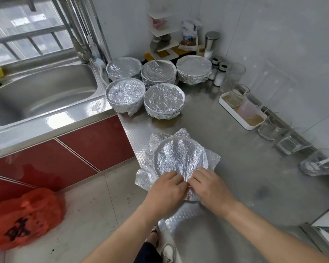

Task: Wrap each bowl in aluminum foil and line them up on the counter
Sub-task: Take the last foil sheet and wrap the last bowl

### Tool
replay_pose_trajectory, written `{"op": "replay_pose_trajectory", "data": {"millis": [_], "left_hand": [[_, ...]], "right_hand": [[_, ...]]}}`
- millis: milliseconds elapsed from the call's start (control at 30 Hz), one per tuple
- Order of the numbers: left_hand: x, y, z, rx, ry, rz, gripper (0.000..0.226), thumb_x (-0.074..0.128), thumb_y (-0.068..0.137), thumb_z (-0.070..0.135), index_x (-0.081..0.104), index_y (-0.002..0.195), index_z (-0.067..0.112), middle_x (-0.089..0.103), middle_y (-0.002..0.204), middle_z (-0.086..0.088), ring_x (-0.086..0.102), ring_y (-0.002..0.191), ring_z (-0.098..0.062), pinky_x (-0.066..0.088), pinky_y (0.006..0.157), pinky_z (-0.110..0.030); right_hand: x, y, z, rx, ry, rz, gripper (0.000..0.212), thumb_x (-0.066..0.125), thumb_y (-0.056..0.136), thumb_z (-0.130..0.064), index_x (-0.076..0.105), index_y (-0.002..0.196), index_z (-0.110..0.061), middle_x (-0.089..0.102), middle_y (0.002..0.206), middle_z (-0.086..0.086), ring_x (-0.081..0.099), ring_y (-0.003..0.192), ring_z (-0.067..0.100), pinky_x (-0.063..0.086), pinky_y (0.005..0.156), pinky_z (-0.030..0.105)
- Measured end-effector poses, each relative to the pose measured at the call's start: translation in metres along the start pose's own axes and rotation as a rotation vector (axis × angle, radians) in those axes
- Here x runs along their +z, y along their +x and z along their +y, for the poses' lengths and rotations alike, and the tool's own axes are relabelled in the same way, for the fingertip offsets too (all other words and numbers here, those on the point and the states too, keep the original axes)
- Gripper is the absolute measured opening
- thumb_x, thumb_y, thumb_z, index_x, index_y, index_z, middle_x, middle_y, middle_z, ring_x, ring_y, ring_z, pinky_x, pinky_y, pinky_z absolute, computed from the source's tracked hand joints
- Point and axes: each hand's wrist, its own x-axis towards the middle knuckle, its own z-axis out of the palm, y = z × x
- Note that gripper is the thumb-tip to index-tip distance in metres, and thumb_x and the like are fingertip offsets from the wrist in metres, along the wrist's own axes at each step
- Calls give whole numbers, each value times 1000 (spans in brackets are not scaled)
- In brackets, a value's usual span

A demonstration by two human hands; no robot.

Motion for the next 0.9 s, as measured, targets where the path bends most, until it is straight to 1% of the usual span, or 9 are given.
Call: {"op": "replay_pose_trajectory", "data": {"millis": [133, 233, 367, 467, 533, 633, 733, 800, 900], "left_hand": [[-2, 11, 13, -100, -28, -12, 19, 58, 92, 25, 65, 75, 20, 59, 70, 4, 49, 67, -16, 46, 66, -31], [-16, 16, 20, -245, -159, 3, 26, 50, 91, 36, 71, 87, 23, 64, 78, 9, 53, 75, -14, 46, 67, -26], [-32, 0, 4, -340, -202, 44, 16, 65, 80, 31, 75, 90, 23, 66, 90, 9, 59, 84, -16, 50, 66, -26], [-34, -14, -10, -335, -144, 5, 14, 71, 76, 26, 76, 89, 25, 66, 90, 10, 58, 85, -16, 50, 68, -26], [-33, -17, -13, -301, -102, -18, 18, 59, 83, 32, 76, 87, 26, 65, 85, 11, 56, 82, -15, 49, 68, -25], [-26, -15, -13, -244, -44, -27, 28, 49, 84, 36, 75, 80, 27, 63, 79, 12, 54, 77, -15, 46, 69, -24], [-22, -12, -3, -249, -20, -71, 26, 49, 83, 35, 72, 75, 26, 61, 76, 11, 54, 74, -16, 47, 66, -27], [-20, -7, 12, -292, -28, -91, 23, 49, 83, 35, 68, 73, 26, 59, 75, 11, 54, 73, -15, 45, 65, -28], [-15, 4, 36, -345, -137, -60, 21, 49, 86, 35, 65, 76, 25, 57, 73, 9, 53, 70, -16, 46, 59, -29]], "right_hand": [[-4, 1, 16, -34, 7, -10, 22, 75, 72, -6, 57, 73, -18, 53, 77, -2, 47, 73, 19, 35, 65, 30], [-11, -2, 23, 168, 71, -22, 30, 79, 65, -5, 65, 84, -24, 60, 92, -8, 56, 89, 18, 44, 69, 33], [-19, 0, 9, 362, 223, 12, 30, 74, 69, -7, 69, 92, -25, 61, 100, -11, 56, 96, 13, 42, 71, 33], [-12, 2, -14, 306, 201, -4, 26, 83, 68, -21, 67, 88, -27, 60, 94, -11, 55, 91, 12, 40, 72, 30], [-4, 3, -23, 250, 139, -48, 28, 84, 65, -23, 64, 84, -29, 58, 89, -11, 53, 86, 13, 34, 72, 28], [4, 2, -23, 225, 64, -50, 30, 83, 64, -12, 61, 80, -26, 55, 82, -9, 51, 78, 15, 24, 69, 27], [3, 0, -15, 153, -1, -1, 18, 67, 69, -7, 60, 74, -23, 56, 77, -7, 52, 74, 17, 25, 68, 28], [-4, -4, -3, 109, -18, 7, 15, 50, 74, -11, 59, 72, -22, 57, 78, -6, 54, 77, 18, 28, 70, 30], [-12, -11, 19, 110, -66, -4, 17, 52, 72, -11, 62, 76, -24, 61, 86, -9, 53, 92, 16, 29, 74, 29]]}}
